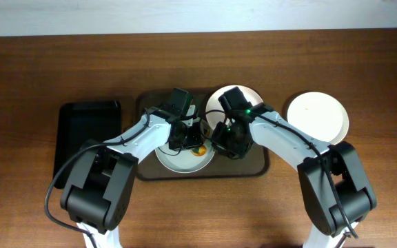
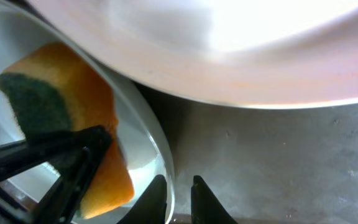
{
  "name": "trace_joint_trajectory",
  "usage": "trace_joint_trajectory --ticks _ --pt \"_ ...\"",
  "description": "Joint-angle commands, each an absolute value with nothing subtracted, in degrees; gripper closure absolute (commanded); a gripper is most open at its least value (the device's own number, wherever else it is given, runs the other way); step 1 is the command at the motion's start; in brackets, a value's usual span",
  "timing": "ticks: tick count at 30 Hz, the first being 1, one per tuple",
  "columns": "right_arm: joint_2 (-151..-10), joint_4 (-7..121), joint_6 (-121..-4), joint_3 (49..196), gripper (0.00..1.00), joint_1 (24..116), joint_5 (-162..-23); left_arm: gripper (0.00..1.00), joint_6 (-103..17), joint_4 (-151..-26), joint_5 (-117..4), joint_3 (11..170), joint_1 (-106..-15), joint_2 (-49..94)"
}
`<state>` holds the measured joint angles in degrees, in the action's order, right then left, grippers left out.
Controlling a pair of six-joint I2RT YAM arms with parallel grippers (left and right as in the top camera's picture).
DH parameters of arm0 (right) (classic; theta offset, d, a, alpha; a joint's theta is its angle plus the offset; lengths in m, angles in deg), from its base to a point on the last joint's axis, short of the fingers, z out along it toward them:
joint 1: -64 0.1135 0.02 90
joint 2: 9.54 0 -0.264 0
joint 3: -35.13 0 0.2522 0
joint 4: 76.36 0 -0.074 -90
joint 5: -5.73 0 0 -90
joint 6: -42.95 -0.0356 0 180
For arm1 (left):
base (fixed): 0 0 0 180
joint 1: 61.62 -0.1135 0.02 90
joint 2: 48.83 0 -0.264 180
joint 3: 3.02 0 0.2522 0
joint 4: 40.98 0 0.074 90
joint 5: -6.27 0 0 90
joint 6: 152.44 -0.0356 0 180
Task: Clean dirty plates on tray and stack at the side
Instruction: 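Continue wiping the sauce off the bottom plate with the sponge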
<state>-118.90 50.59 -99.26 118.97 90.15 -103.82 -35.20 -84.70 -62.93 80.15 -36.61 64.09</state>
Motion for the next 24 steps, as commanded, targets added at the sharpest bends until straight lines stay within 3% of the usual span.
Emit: trace_joint_trajectory --ticks 1,7,15,24 --pt "-119.64 53.45 -104.05 116.42 0.82 90.39 -105.24 1.00 -34.65 -85.33 -66.19 78.29 -36.80 64.84" --pt "-119.64 54.88 -110.84 115.81 0.80 90.39 -106.60 1.00 -34.67 -85.38 -66.16 78.29 -36.80 64.84" --pt "-119.64 56.80 -117.71 115.81 0.87 89.48 -106.53 1.00 -34.67 -85.38 -66.19 78.27 -36.80 64.84" --pt "-119.64 55.86 -118.10 115.78 0.87 89.48 -104.30 1.00 -34.67 -85.38 -66.19 78.29 -36.80 64.84"
